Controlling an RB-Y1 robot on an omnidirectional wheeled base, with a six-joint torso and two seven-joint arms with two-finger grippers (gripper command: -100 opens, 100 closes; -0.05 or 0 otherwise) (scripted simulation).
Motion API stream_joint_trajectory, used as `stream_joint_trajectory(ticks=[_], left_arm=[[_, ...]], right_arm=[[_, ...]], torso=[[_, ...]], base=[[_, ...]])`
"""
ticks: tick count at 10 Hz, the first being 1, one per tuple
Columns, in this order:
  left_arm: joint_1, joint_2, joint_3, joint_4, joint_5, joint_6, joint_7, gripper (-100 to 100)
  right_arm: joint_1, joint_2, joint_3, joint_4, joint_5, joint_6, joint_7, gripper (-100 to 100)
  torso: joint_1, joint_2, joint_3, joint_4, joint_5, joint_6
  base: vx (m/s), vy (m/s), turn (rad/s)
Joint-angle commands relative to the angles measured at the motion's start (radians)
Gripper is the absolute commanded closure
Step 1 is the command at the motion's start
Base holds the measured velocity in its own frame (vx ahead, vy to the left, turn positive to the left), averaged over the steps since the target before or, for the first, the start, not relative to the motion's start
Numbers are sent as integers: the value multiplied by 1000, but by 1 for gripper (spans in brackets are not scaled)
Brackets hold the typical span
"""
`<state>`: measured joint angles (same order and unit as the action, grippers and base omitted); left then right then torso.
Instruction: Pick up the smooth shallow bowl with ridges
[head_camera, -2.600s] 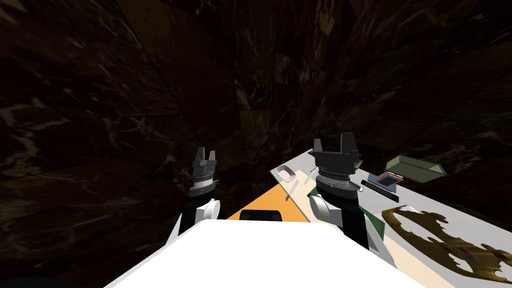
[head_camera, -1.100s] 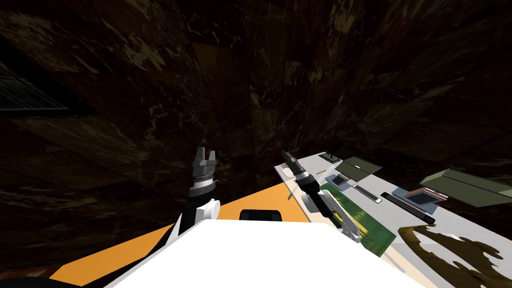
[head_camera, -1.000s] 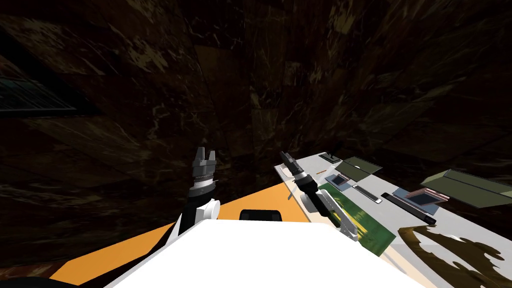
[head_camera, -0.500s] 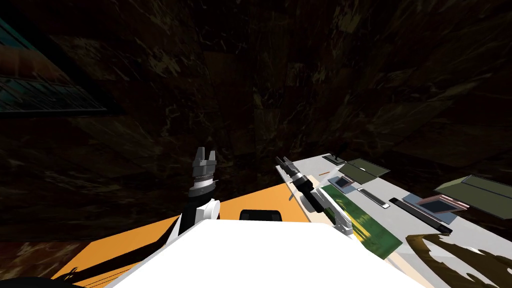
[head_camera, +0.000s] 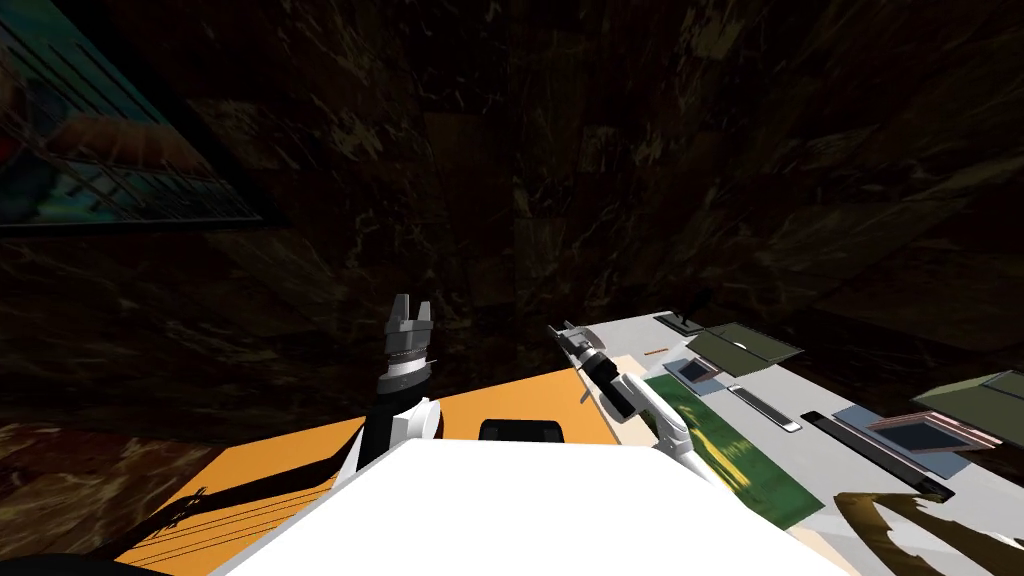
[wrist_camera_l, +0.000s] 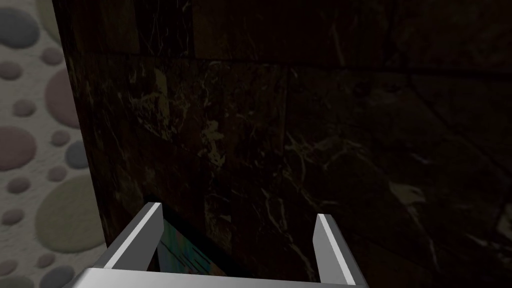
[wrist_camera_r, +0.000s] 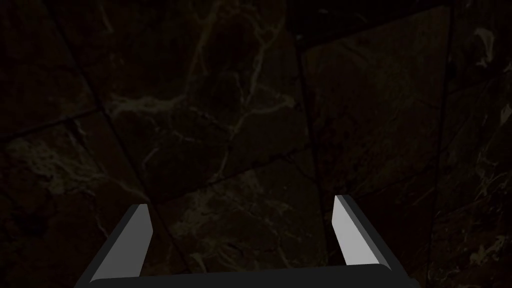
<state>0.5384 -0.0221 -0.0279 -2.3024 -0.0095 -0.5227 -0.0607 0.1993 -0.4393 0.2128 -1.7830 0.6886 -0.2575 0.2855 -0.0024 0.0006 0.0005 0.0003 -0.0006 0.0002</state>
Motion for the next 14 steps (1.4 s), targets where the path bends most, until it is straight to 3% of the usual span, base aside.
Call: stream_joint_trajectory(ticks=[1, 2, 3, 5, 6, 8, 9, 14], left_arm=[[0, 0, 0, 0, 0, 0, 0, 0], [0, 0, 0, 0, 0, 0, 0, 0], [0, 0, 0, 0, 0, 0, 0, 0], [0, 0, 0, 0, 0, 0, 0, 0], [0, 0, 0, 0, 0, 0, 0, 0], [0, 0, 0, 0, 0, 0, 0, 0], [0, 0, 0, 0, 0, 0, 0, 0], [0, 0, 0, 0, 0, 0, 0, 0]], right_arm=[[-3, -38, 32, 50, 50, 32, 50, -100], [-18, -60, 55, 86, 81, 52, 83, -100], [-18, -60, 55, 101, 92, 52, 87, -100], [-46, -104, 99, 174, 160, 90, 154, -100], [-46, -104, 99, 192, 163, 90, 154, -100], [-72, -147, 143, 268, 228, 126, 219, -100], [-72, -147, 143, 282, 232, 126, 219, -100], [-109, -211, 206, 396, 327, 175, 312, -100]], torso=[[0, 0, 0, 0, 0, 0], [-1, 1, 0, 0, 0, 0], [-1, 1, 1, 0, 0, 0], [-1, 0, 0, 0, 0, 0], [-1, -1, 0, 0, 0, 0], [-1, 0, 0, 0, 0, 0], [-1, 0, 0, 0, 0, 0], [0, -1, -1, 0, 0, 1]], base=[[-38, -29, 190], [-41, -39, 171], [-24, -33, 67], [-20, -30, 153], [-18, -28, 58], [-24, -26, 146], [-17, -29, 55], [-9, -20, 76]])
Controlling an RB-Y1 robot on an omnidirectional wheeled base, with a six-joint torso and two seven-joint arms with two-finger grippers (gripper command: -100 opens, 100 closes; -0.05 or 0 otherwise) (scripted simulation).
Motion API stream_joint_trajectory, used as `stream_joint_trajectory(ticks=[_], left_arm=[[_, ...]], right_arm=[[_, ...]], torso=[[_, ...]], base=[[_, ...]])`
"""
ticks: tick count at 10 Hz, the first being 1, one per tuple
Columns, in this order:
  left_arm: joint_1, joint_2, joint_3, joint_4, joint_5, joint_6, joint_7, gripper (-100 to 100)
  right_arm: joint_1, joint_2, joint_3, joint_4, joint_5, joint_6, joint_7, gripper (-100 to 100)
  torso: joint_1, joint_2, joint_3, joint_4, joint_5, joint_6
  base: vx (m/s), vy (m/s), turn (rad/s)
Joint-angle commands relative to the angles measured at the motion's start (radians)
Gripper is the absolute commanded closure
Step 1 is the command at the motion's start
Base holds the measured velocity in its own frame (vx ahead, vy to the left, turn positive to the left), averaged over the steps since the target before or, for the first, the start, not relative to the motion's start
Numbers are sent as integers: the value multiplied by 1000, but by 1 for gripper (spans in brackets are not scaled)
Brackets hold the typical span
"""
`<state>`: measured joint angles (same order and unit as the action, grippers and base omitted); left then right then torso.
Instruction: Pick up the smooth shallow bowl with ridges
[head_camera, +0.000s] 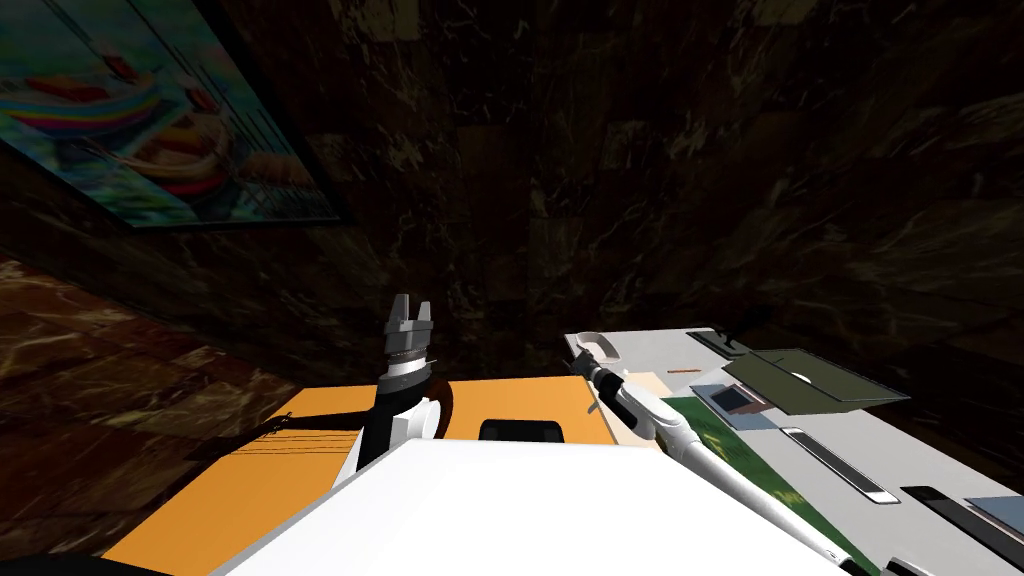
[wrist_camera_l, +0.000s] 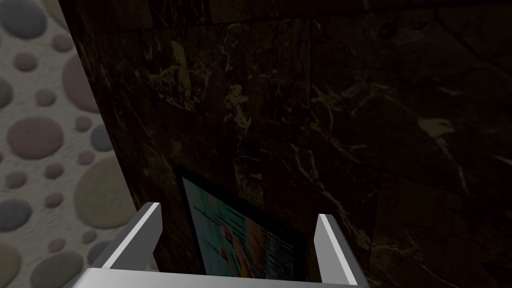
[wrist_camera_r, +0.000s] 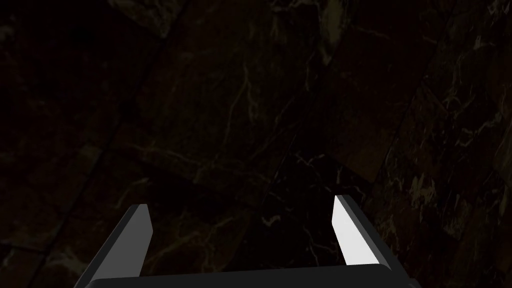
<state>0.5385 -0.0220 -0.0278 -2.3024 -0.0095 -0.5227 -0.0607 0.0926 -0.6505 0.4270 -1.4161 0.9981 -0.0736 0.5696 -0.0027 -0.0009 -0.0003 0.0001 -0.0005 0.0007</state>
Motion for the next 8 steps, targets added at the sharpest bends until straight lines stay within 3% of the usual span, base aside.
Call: stream_joint_trajectory(ticks=[1, 5, 8], left_arm=[[0, 0, 0, 0, 0, 0, 0, 0], [0, 0, 0, 0, 0, 0, 0, 0], [0, 0, 0, 0, 0, 0, 0, 0]], right_arm=[[-2, 1, -8, 46, 18, -9, 28, -100], [-35, -59, 50, 154, 100, 33, 112, -100], [-45, -77, 67, 205, 124, 46, 140, -100]], torso=[[0, 0, 0, 0, 0, 0], [0, 0, 0, 0, 0, 0], [0, -1, -1, 0, 0, 0]], base=[[-6, -18, 63], [0, -23, 90], [7, -25, 48]])
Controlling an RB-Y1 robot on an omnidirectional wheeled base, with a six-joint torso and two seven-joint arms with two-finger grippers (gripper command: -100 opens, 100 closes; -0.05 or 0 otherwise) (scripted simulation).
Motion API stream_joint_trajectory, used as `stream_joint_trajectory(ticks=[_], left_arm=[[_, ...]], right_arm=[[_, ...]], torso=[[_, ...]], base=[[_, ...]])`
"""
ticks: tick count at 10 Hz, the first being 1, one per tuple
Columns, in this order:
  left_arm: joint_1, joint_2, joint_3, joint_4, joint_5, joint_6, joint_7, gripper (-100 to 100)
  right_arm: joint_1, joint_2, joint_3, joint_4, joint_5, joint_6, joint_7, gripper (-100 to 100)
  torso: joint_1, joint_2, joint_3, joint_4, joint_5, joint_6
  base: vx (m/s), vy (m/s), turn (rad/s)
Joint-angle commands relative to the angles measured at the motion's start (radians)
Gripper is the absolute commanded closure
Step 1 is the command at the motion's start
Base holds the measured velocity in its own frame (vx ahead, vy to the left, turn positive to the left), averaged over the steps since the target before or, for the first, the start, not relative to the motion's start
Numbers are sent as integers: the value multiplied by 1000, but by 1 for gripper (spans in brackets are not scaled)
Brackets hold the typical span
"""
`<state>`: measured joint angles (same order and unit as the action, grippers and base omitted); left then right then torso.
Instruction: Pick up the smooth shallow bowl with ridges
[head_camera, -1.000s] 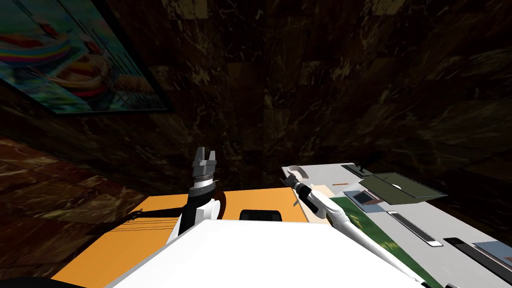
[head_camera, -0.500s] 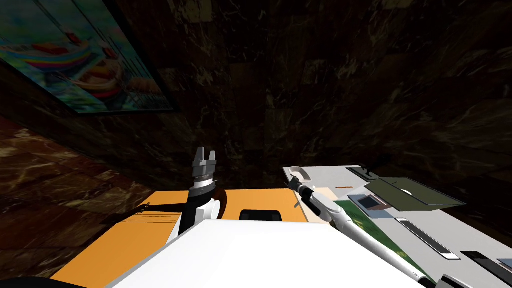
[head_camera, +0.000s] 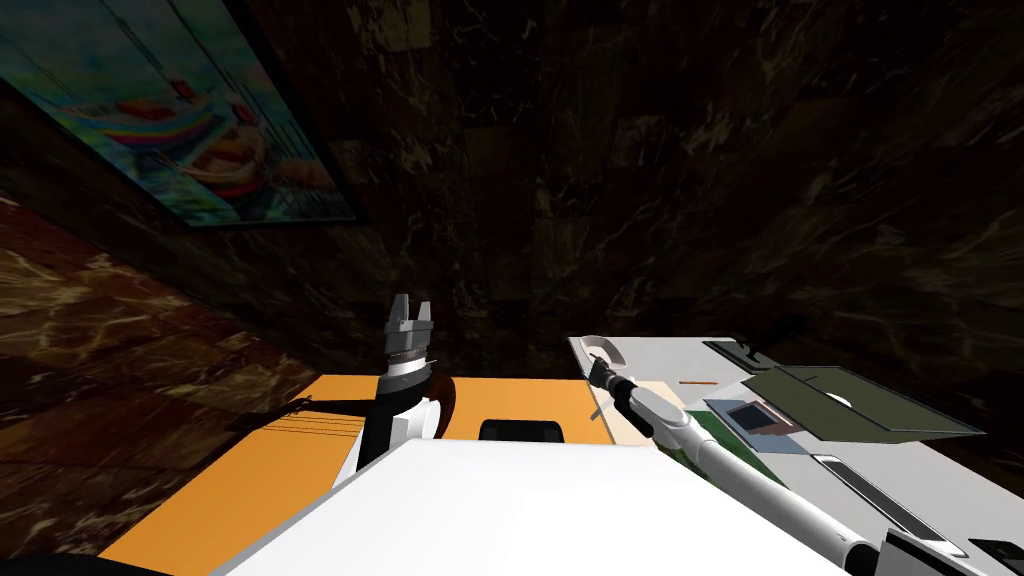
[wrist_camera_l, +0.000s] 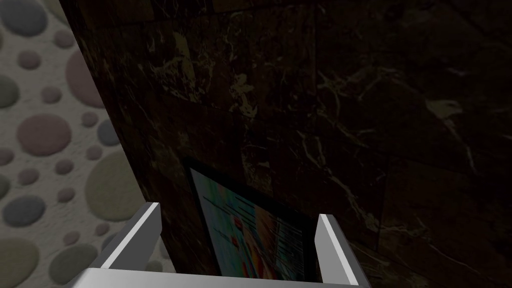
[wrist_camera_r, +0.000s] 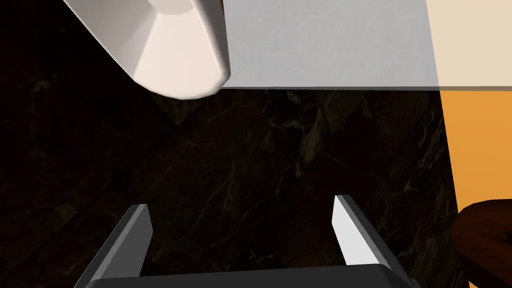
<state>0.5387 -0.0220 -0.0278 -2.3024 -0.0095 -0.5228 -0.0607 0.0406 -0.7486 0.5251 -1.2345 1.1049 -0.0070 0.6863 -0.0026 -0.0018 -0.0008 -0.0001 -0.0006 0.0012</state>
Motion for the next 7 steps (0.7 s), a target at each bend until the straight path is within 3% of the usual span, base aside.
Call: stream_joint_trajectory(ticks=[1, 3, 7], left_arm=[[0, 0, 0, 0, 0, 0, 0, 0], [0, 0, 0, 0, 0, 0, 0, 0], [0, 0, 0, 0, 0, 0, 0, 0]], right_arm=[[8, 21, -31, 23, 17, -21, 23, -100], [-10, -14, 1, 93, 58, 0, 71, -100], [-18, -29, 15, 124, 76, 10, 93, -100]], torso=[[0, 0, 0, 0, 0, 0], [0, 0, 0, 0, 0, 0], [0, -1, 0, 0, 0, 0]], base=[[8, -9, -6], [20, -22, 86], [15, -22, 26]])
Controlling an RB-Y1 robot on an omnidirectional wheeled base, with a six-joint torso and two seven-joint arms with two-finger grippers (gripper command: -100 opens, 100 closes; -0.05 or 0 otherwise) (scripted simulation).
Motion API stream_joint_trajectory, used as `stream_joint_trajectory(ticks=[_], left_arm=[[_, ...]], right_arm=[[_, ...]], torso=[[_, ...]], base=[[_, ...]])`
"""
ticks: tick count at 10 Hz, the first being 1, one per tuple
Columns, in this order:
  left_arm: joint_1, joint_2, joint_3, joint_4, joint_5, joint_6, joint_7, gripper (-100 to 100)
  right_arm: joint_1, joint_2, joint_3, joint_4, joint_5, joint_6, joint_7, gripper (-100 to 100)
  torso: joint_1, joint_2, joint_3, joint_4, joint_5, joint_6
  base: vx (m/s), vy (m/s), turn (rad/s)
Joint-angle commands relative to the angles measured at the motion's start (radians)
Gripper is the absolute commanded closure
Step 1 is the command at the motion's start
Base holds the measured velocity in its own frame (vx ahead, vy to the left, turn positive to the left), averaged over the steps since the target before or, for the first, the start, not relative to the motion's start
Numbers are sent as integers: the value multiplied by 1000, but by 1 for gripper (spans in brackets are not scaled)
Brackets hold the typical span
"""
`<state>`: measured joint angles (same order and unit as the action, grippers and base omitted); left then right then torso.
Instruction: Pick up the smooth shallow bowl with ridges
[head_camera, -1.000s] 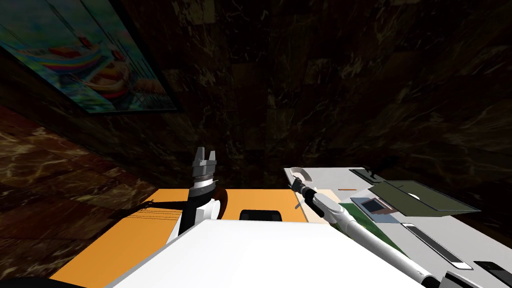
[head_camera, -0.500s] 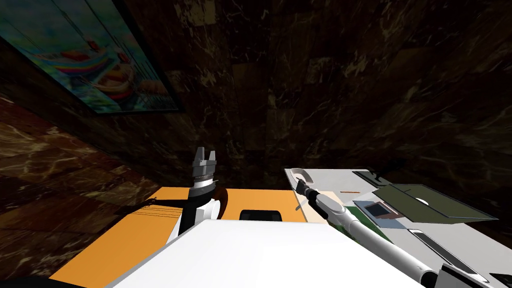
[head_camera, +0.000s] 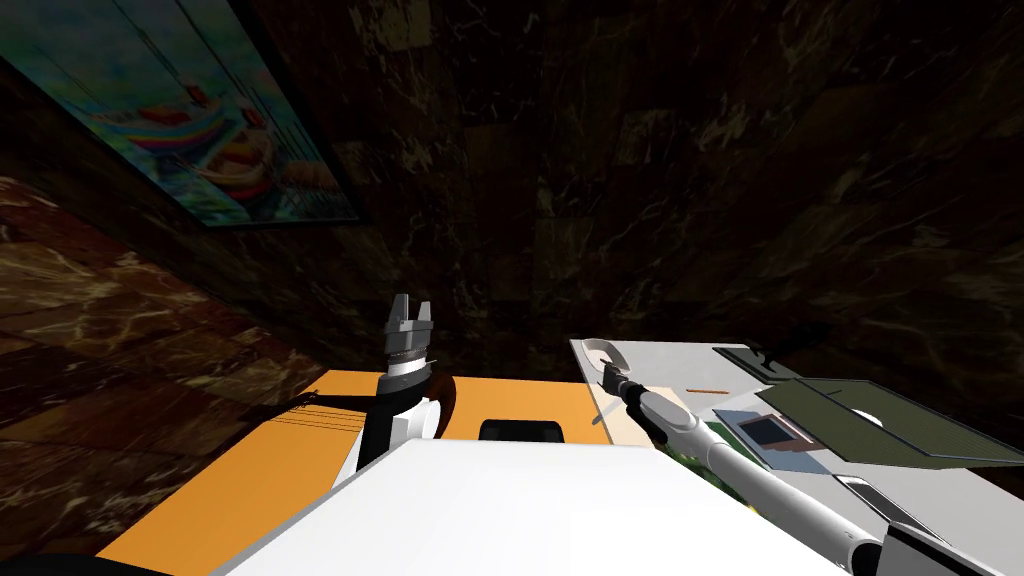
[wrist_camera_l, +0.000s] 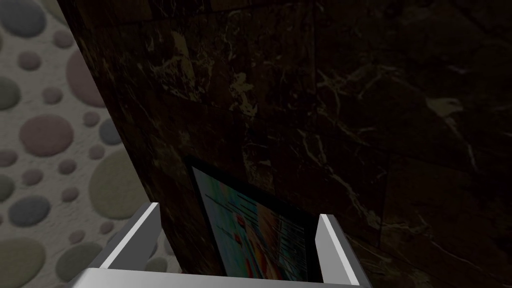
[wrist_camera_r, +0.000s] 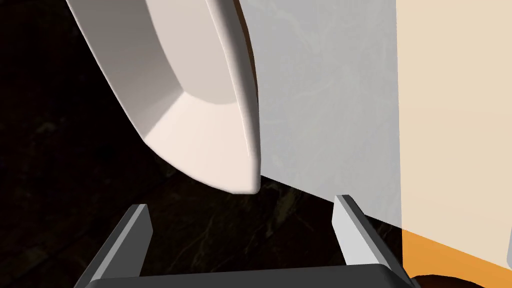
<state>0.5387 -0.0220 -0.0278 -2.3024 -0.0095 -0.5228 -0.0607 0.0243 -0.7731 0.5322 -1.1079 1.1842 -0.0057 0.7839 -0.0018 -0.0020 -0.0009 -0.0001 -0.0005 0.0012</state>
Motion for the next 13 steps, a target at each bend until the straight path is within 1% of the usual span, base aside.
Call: stream_joint_trajectory(ticks=[1, 2, 3, 4, 5, 6, 7, 8, 9, 11, 13], left_arm=[[0, 0, 0, 0, 0, 0, 0, 0], [0, 0, 0, 0, 0, 0, 0, 0], [0, 0, 0, 0, 0, 0, 0, 0], [0, 0, 0, 0, 0, 0, 0, 0], [0, 0, 0, 0, 0, 0, 0, 0], [0, 0, 0, 0, 0, 0, 0, 0], [0, 0, 0, 0, 0, 0, 0, 0], [0, 0, 0, 0, 0, 0, 0, 0], [0, 0, 0, 0, 0, 0, 0, 0], [0, 0, 0, 0, 0, 0, 0, 0], [0, 0, 0, 0, 0, 0, 0, 0]], right_arm=[[-14, -32, 32, 50, 26, 23, 32, -100], [-14, -32, 32, 52, 26, 23, 32, -100], [-21, -51, 51, 94, 46, 33, 59, -100], [-21, -51, 36, 94, 46, 33, 59, -100], [-21, -51, 51, 94, 46, 33, 59, -100], [-22, -57, 59, 109, 52, 36, 68, -100], [-24, -56, 59, 102, 46, 34, 63, -100], [-25, -57, 62, 102, 46, 38, 62, 0], [1, -42, 69, 66, 68, 56, 78, -100], [1, -42, 69, 66, 68, 56, 78, -100], [21, -31, 74, 38, 84, 69, 89, -100]], torso=[[0, 0, 0, 0, 0, 0], [-1, -1, -1, 0, 0, 0], [-1, -1, -1, 0, 0, 0], [-2, -2, -1, 0, 0, 0], [-2, -2, -1, 0, 0, 0], [0, -1, 0, 0, 0, 0], [0, 0, 0, 0, 0, 0], [1, 0, 0, 0, 0, 0], [1, 1, 0, 0, 0, 0], [-1, -7, -4, -1, 0, 0], [0, -3, -2, -1, 0, 0]], base=[[30, -25, 84], [31, -34, 52], [37, -37, 68], [33, -33, 24], [13, -14, -2], [8, -7, 18], [0, 0, 0], [0, 0, 0], [103, -40, -244], [110, -18, -51], [63, -22, -105]])
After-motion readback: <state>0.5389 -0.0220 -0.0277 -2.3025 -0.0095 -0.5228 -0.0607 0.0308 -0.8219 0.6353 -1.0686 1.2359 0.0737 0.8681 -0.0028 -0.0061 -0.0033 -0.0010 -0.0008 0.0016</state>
